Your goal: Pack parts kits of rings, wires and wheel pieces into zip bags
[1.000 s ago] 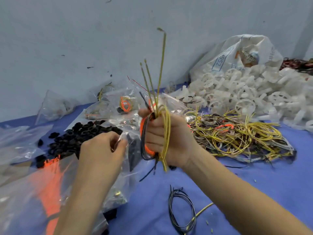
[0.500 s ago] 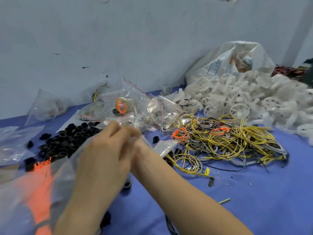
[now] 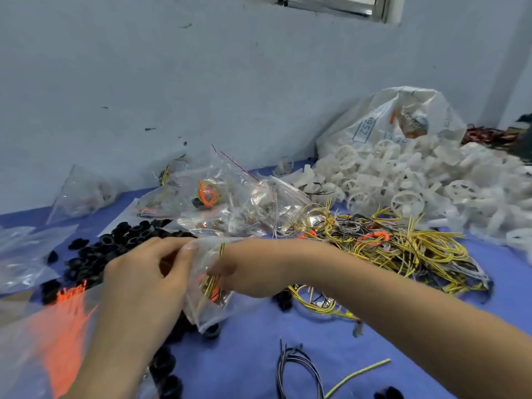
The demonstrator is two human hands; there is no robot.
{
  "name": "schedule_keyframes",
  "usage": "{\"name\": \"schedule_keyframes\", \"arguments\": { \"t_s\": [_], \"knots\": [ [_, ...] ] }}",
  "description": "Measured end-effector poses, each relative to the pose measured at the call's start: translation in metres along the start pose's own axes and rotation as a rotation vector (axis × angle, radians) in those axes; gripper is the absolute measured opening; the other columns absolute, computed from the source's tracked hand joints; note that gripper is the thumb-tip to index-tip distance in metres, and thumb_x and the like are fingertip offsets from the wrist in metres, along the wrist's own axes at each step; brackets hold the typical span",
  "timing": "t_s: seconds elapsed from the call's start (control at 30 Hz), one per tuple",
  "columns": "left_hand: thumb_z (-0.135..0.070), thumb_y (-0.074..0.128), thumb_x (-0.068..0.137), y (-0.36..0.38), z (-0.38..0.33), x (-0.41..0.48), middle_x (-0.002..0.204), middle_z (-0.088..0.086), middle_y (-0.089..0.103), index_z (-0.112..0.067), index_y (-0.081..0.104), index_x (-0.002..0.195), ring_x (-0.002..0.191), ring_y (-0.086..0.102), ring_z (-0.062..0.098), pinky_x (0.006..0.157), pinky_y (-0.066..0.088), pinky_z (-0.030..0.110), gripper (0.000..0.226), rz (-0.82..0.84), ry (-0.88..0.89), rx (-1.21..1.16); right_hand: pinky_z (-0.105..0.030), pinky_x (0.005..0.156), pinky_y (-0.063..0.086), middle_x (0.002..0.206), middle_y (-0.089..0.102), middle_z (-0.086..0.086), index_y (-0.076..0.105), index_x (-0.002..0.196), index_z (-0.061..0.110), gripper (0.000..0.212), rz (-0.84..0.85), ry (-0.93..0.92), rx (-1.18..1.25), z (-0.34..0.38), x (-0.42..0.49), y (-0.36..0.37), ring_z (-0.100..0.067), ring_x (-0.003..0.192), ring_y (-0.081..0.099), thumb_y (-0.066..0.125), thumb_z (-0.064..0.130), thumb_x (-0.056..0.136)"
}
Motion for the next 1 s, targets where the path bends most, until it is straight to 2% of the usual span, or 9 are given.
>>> {"name": "schedule_keyframes", "arguments": {
  "t_s": [0.13, 0.27, 0.37, 0.47, 0.57, 0.7, 0.8, 0.87, 1.0],
  "knots": [
    [-0.026, 0.062, 0.09, -0.021, 0.021, 0.006, 0.072, -0.034, 0.064, -0.051, 0.067, 0.077, 0.073, 0.062, -0.007, 0.066, 0.046, 0.024, 0.029, -0.1, -0.115, -0.096, -0.024, 0.081, 0.052, 0.102, 0.072, -0.009, 0.066, 0.113, 0.015, 0.026, -0.34, -0.157, 0.603, -0.023, -0.062, -0.077, -0.014, 0.092, 0.066, 0.054, 0.011, 0.091],
    [-0.026, 0.063, 0.091, -0.022, 0.028, 0.005, 0.088, -0.022, 0.068, -0.055, 0.068, 0.085, 0.078, 0.063, 0.006, 0.076, 0.055, 0.043, 0.03, -0.126, -0.15, -0.129, -0.028, 0.068, 0.055, 0.081, 0.072, -0.009, 0.07, 0.096, 0.015, 0.025, -0.766, 0.117, 0.528, -0.116, -0.065, -0.098, -0.016, 0.074, 0.067, 0.05, 0.001, 0.09],
    [-0.022, 0.067, 0.089, -0.018, 0.026, 0.007, 0.083, -0.017, 0.072, -0.056, 0.068, 0.089, 0.078, 0.067, 0.008, 0.077, 0.058, 0.038, 0.034, -0.045, -0.141, -0.213, -0.036, 0.08, 0.055, 0.097, 0.069, -0.012, 0.068, 0.104, 0.005, 0.025, -0.586, 0.382, 0.356, -0.167, -0.032, -0.033, -0.025, 0.089, 0.065, 0.05, 0.001, 0.088],
    [-0.013, 0.067, 0.088, -0.028, 0.031, 0.011, 0.072, -0.011, 0.072, -0.045, 0.069, 0.084, 0.056, 0.063, 0.0, 0.058, 0.054, 0.017, 0.033, -0.03, -0.162, -0.364, -0.028, 0.08, 0.047, 0.106, 0.064, -0.009, 0.069, 0.103, 0.007, 0.024, -0.529, 0.387, 0.209, -0.177, -0.002, 0.019, -0.019, 0.093, 0.059, 0.052, 0.007, 0.087],
    [0.0, 0.062, 0.09, -0.049, 0.048, 0.015, 0.063, -0.008, 0.071, -0.027, 0.048, 0.075, 0.047, 0.063, 0.002, 0.049, 0.055, 0.022, 0.034, -0.15, -0.197, -0.507, -0.029, 0.072, 0.048, 0.098, 0.066, -0.01, 0.07, 0.097, 0.007, 0.021, -0.524, 0.391, 0.237, -0.169, 0.029, 0.026, -0.025, 0.09, 0.062, 0.053, 0.009, 0.084],
    [0.009, 0.056, 0.09, -0.05, 0.054, 0.018, 0.061, -0.007, 0.068, -0.017, 0.046, 0.068, 0.049, 0.061, 0.0, 0.049, 0.051, 0.012, 0.036, -0.084, -0.158, -0.569, -0.023, 0.063, 0.042, 0.086, 0.057, 0.003, 0.059, 0.104, 0.011, 0.02, -0.006, 0.412, 0.14, -0.152, 0.045, 0.04, -0.014, 0.077, 0.055, 0.049, 0.016, 0.088],
    [0.008, 0.057, 0.09, -0.043, 0.043, 0.019, 0.069, -0.01, 0.07, -0.023, 0.06, 0.069, 0.057, 0.061, -0.003, 0.052, 0.047, 0.008, 0.038, -0.02, -0.065, -0.519, -0.033, 0.077, 0.049, 0.129, 0.047, -0.004, 0.045, 0.133, 0.025, 0.056, 0.222, 0.312, 0.149, -0.146, 0.032, 0.041, -0.03, 0.107, 0.058, 0.044, 0.001, 0.083],
    [0.008, 0.057, 0.089, -0.037, 0.029, 0.017, 0.082, -0.014, 0.071, -0.034, 0.07, 0.073, 0.07, 0.063, -0.005, 0.063, 0.047, 0.007, 0.047, 0.031, 0.036, -0.458, -0.034, 0.072, 0.048, 0.144, 0.033, -0.002, 0.037, 0.137, 0.038, 0.072, 0.34, 0.259, 0.009, -0.147, 0.02, 0.051, -0.039, 0.118, 0.052, 0.04, -0.006, 0.08],
    [-0.002, 0.065, 0.088, -0.032, 0.008, 0.013, 0.108, -0.022, 0.062, -0.039, 0.069, 0.096, 0.096, 0.059, -0.008, 0.078, 0.041, 0.003, 0.038, 0.057, 0.177, -0.375, -0.039, 0.1, 0.041, 0.141, 0.041, 0.001, 0.053, 0.129, 0.03, 0.051, 0.145, 0.156, -0.167, -0.149, 0.016, 0.057, -0.024, 0.128, 0.044, 0.052, 0.003, 0.086]
  ]
}}
Point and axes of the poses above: each hand's wrist, its own x-axis towards the middle knuckle, its own y-axis out of the palm, z = x × y, the point moved 7 cm from there along x, towards the middle knuckle
